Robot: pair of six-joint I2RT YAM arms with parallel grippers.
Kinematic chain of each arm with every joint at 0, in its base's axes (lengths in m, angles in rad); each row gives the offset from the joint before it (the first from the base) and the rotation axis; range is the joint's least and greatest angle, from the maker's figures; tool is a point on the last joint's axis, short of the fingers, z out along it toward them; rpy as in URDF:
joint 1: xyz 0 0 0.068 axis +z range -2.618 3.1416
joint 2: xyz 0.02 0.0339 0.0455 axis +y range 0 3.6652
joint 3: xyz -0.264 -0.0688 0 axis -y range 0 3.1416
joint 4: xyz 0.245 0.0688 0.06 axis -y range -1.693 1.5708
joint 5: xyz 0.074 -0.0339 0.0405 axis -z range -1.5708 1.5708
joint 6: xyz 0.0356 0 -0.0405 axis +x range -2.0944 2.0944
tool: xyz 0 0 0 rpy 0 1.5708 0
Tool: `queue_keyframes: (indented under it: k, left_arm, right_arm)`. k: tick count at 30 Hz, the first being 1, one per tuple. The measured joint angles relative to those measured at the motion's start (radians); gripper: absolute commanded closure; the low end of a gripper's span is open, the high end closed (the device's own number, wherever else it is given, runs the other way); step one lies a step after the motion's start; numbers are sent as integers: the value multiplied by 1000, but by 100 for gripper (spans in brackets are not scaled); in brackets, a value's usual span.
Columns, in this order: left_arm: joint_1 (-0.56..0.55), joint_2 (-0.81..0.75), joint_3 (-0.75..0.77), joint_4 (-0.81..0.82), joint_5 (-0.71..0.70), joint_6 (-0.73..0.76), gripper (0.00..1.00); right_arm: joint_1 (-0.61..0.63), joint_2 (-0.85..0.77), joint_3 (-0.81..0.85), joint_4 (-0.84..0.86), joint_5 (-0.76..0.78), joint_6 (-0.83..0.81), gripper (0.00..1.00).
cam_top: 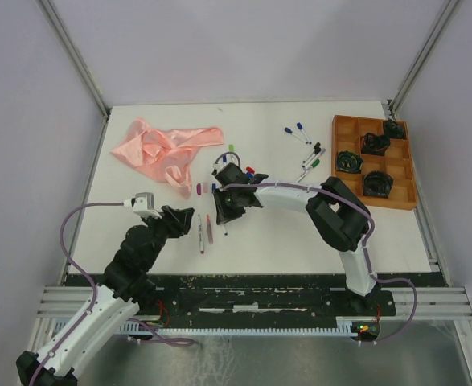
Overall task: Open the pen caps
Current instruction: Place the pen at the center of the board, then pick up the pen from the center of the board.
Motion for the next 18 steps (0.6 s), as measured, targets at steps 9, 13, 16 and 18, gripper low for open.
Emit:
queue_keyframes:
  k: [9,13,16,18]
  left_arm:
    - [0,-11,0,-5,48,-32,30]
    - [0,-6,0,14,64,-53,29]
    - [0,38,1,51,79,-63,29]
    - [0,99,10,67,86,-66,29]
  right_arm:
    - [-15,-85,-27,6,-75,-71,67]
    - [-55,-187,-56,1,-148,-152,67]
    - [-127,-286,-84,0,-278,-250,67]
    - [-189,-349,-106,2,-384,-303,67]
